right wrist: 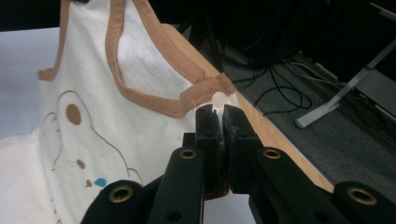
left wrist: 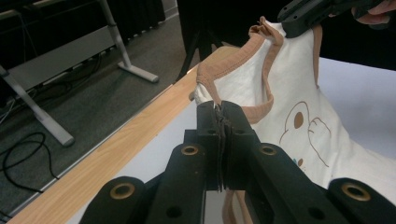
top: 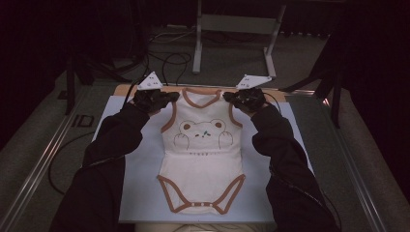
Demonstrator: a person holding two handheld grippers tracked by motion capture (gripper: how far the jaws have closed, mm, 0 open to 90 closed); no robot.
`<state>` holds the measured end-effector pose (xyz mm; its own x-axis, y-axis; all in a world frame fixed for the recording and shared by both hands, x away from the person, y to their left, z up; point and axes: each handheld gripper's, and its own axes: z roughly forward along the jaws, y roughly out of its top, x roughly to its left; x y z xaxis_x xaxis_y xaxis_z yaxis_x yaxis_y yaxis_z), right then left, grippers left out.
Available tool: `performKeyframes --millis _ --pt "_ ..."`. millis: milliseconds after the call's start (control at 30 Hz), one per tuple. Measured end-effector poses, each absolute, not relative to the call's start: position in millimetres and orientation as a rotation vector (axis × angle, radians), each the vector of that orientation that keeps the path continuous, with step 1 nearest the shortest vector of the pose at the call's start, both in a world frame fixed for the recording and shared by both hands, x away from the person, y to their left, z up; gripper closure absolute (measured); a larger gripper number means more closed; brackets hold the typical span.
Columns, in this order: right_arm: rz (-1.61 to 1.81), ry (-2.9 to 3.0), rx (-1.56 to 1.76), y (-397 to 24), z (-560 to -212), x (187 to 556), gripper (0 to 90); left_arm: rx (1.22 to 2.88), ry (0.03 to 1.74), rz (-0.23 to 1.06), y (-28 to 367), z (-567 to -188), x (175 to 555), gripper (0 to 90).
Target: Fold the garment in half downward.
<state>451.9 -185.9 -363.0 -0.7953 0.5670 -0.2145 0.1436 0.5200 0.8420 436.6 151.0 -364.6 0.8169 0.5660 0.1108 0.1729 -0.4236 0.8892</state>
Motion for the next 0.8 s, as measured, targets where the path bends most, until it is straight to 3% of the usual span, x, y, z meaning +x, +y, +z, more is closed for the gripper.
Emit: performKeyframes --millis 800 --pt "1.240 2.362 0.513 -193.8 -405.9 384.5 85.7 2.040 0.418 0.390 150.1 -400.6 379.3 88.5"
